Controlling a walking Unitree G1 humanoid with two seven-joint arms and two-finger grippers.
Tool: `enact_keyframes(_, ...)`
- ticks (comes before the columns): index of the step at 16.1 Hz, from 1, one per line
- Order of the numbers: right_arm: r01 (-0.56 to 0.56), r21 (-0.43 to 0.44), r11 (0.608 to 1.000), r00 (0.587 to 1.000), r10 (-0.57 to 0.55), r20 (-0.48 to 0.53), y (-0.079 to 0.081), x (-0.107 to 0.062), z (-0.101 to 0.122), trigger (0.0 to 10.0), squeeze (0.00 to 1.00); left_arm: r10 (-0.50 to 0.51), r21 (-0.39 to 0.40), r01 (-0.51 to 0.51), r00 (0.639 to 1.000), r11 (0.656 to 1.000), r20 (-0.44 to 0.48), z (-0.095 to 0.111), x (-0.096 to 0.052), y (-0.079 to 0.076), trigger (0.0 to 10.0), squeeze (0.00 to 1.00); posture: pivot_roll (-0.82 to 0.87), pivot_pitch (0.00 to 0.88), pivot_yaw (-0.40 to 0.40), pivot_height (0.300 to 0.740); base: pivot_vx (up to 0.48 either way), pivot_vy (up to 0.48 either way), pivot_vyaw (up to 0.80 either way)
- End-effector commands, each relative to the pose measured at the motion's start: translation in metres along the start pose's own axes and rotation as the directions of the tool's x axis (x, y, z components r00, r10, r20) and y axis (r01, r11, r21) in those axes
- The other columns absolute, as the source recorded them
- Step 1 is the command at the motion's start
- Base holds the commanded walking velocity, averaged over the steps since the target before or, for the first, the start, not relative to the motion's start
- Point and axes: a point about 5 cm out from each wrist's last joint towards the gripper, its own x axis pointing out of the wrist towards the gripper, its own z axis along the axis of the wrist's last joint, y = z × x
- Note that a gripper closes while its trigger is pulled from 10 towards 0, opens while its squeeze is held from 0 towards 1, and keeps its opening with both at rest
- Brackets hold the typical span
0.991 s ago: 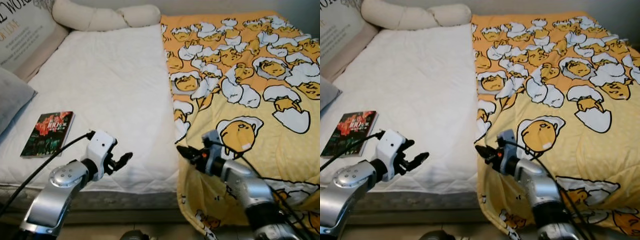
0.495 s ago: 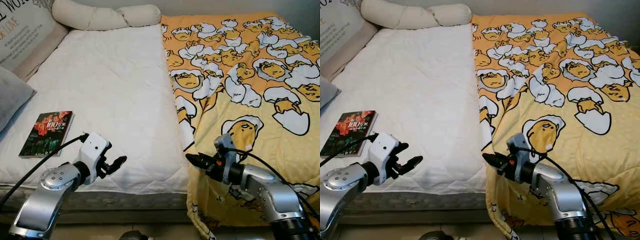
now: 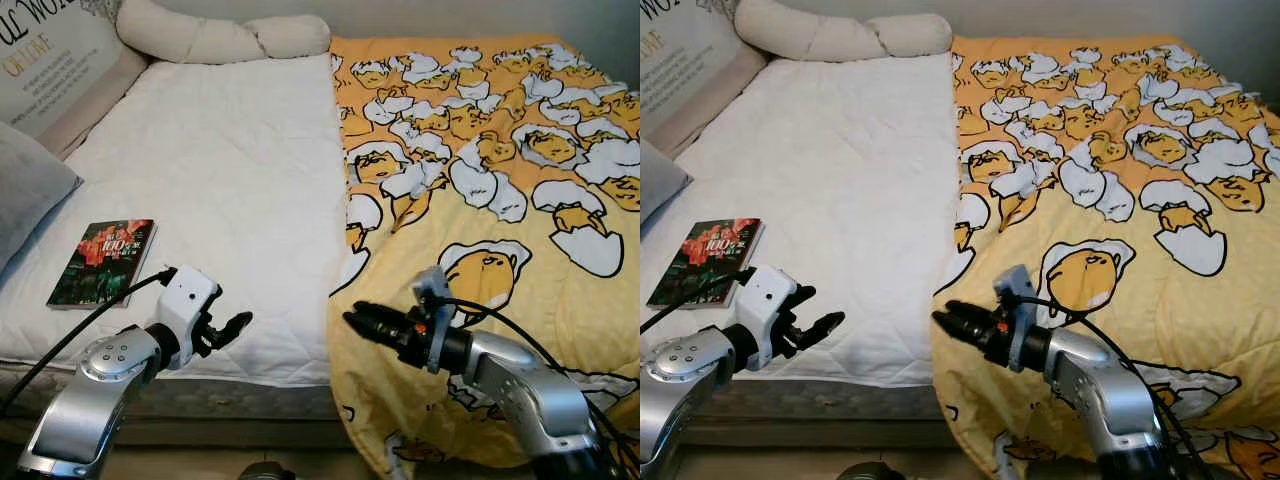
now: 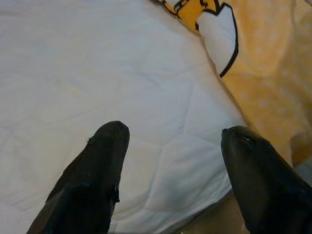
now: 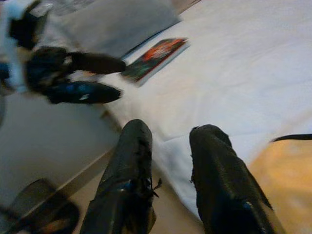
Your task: Clean up the room
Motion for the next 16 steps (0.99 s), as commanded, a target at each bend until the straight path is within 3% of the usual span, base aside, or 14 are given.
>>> enact_keyframes(1,0.07,-0.012,0.998,0.996,-0.069,0.062,-0.003,-0.007,0.008,10.0,1.0,0.058,-0.019,-0.058,0.997,0.998,0.04,0.003,-0.003,0.005,10.0,0.0,0.08,0.0,0.037,0.74,0.0,0.0,0.0)
enact_keyframes(2,0.201,-0.039,0.979,0.974,-0.195,0.118,-0.009,-0.013,0.012,10.0,1.0,0.114,-0.055,-0.109,0.989,0.993,0.096,0.007,-0.004,0.007,10.0,0.0,0.07,0.0,0.033,0.74,0.0,0.0,0.0)
enact_keyframes(3,0.235,-0.047,0.971,0.965,-0.227,0.131,-0.01,-0.014,0.013,10.0,1.0,0.125,-0.063,-0.119,0.986,0.991,0.108,0.008,-0.004,0.008,10.0,0.0,0.07,0.0,0.033,0.74,0.0,0.0,0.0)
enact_keyframes(4,0.411,-0.071,0.909,0.907,-0.4,0.13,-0.018,-0.023,0.004,10.0,1.0,0.217,-0.119,-0.201,0.965,0.972,0.147,0.009,-0.005,0.008,10.0,0.0,0.05,0.0,0.033,0.74,0.0,0.0,0.0)
enact_keyframes(5,0.589,-0.065,0.805,0.805,-0.579,0.13,-0.027,-0.033,-0.005,10.0,1.0,0.272,-0.142,-0.25,0.949,0.958,0.159,0.007,-0.006,0.004,10.0,0.0,0.04,0.0,0.029,0.74,0.0,0.0,0.0)
enact_keyframes(6,0.667,-0.056,0.743,0.742,-0.657,0.129,-0.029,-0.038,-0.01,10.0,1.0,0.298,-0.156,-0.274,0.942,0.949,0.157,0.005,-0.007,0.0,10.0,0.0,0.03,0.0,0.027,0.74,0.0,0.0,0.0)
enact_keyframes(7,0.718,-0.015,0.696,0.69,-0.71,0.141,-0.028,-0.043,-0.014,10.0,0.0,0.329,-0.18,-0.302,0.932,0.936,0.15,0.002,-0.008,-0.003,10.0,0.0,0.03,0.0,0.023,0.74,0.0,-0.48,0.0)
enact_keyframes(8,0.764,0.033,0.644,0.633,-0.759,0.155,-0.027,-0.048,-0.017,10.0,0.0,0.354,-0.197,-0.324,0.925,0.925,0.14,-0.001,-0.008,-0.006,10.0,0.0,0.02,0.0,0.021,0.74,0.0,-0.48,0.0)
enact_keyframes(11,0.799,0.03,0.6,0.589,-0.792,0.158,-0.025,-0.054,-0.021,10.0,0.0,0.378,-0.218,-0.345,0.917,0.913,0.127,-0.006,-0.01,-0.011,10.0,0.0,0.02,0.0,0.015,0.74,0.0,-0.48,0.0)
enact_keyframes(12,0.822,0.011,0.569,0.561,-0.813,0.156,-0.027,-0.057,-0.023,10.0,0.0,0.391,-0.225,-0.358,0.912,0.906,0.123,-0.007,-0.01,-0.013,10.0,0.0,0.02,0.0,0.012,0.74,0.0,-0.48,0.0)
enact_keyframes(15,0.841,-0.012,0.541,0.536,-0.829,0.159,-0.035,-0.057,-0.02,10.0,0.0,0.411,-0.169,-0.391,0.905,0.905,0.112,-0.007,-0.006,-0.008,10.0,0.0,0.02,0.0,0.013,0.74,0.0,-0.48,0.0)
enact_keyframes(16,0.838,-0.002,0.545,0.537,-0.825,0.178,-0.035,-0.053,-0.015,10.0,0.0,0.421,-0.193,-0.394,0.899,0.899,0.123,-0.002,-0.004,-0.006,10.0,0.0,0.02,0.0,0.014,0.74,0.0,-0.469,0.0)
